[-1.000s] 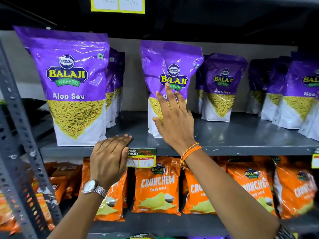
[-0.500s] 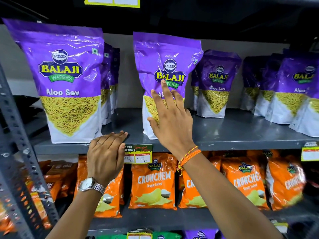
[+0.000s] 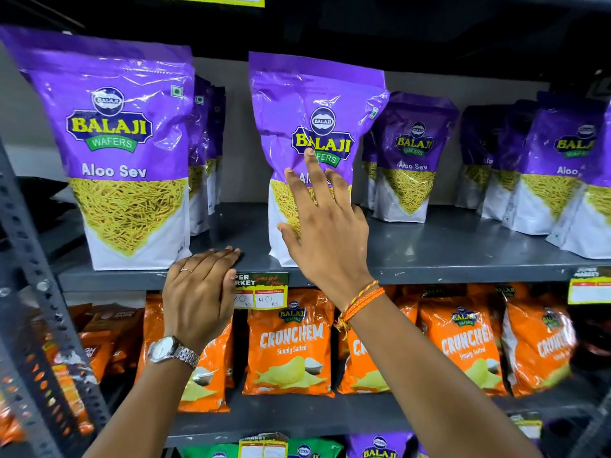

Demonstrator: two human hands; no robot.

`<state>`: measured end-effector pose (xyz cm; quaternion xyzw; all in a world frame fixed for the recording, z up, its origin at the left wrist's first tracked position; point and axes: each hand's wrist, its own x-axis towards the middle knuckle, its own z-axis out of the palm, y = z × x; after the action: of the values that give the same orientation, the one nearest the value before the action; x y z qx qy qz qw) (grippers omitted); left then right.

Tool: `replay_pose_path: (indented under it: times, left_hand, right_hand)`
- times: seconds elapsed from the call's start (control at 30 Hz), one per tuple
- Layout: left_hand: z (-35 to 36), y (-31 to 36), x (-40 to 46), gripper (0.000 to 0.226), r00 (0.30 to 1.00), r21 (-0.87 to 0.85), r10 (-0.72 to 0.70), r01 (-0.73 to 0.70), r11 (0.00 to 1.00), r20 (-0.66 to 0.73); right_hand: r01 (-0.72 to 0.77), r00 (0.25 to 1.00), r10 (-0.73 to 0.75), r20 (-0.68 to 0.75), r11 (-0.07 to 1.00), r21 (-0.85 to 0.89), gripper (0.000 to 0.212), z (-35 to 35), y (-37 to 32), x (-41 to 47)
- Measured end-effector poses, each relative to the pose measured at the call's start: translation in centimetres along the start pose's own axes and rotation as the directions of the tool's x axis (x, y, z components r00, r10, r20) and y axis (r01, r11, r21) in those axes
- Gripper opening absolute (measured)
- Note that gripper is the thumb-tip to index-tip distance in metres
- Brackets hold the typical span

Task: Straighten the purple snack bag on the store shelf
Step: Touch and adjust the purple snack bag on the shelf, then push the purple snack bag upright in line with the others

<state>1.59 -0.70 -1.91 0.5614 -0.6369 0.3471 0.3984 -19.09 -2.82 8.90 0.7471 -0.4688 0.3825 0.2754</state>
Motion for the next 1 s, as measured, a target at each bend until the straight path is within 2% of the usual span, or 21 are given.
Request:
replay_pose_path:
  times: [0.6, 0.67, 0.77, 0.83, 0.9, 1.0]
  left_hand:
    - [0.1, 0.3, -0.2, 0.046, 0.999, 0.0, -0.036, 0.036, 0.999, -0.001]
    - [-0.1, 0.4, -0.1, 0.045, 0.999, -0.022, -0.047, 0.047, 0.999, 0.002]
    - [-0.6, 1.4, 0.1, 0.045, 0.992, -0.092, -0.122, 0.119, 0.989, -0.031]
    - [-1.0, 2.7, -0.2, 0.043, 0.977, -0.127, -0.184, 0.17, 0.977, -0.107]
    - [-1.5, 5.1, -0.5, 0.044, 0.963, -0.143, -0.196, 0.171, 0.975, -0.185]
    - [-1.2, 10.2, -0.3, 0.045, 0.963, -0.184, -0.109, 0.064, 0.981, -0.247]
  right_hand:
    - [0.036, 0.999, -0.036, 0.004, 0.999, 0.0, 0.079, 0.5, 0.4, -0.1]
    - [0.063, 0.998, -0.063, -0.007, 0.997, 0.054, 0.074, 0.1, 1.1, -0.4]
    - [0.097, 0.992, -0.081, -0.1, 0.981, 0.167, 0.062, -0.6, 4.1, -0.9]
    - [0.084, 0.984, -0.048, -0.17, 0.973, 0.215, 0.058, -0.9, 7.1, -0.9]
    - [0.022, 0.969, 0.047, -0.242, 0.962, 0.272, 0.056, -1.1, 10.4, -0.6]
    - [-0.079, 0.954, 0.163, -0.253, 0.947, 0.311, 0.058, -0.6, 15.3, 0.4]
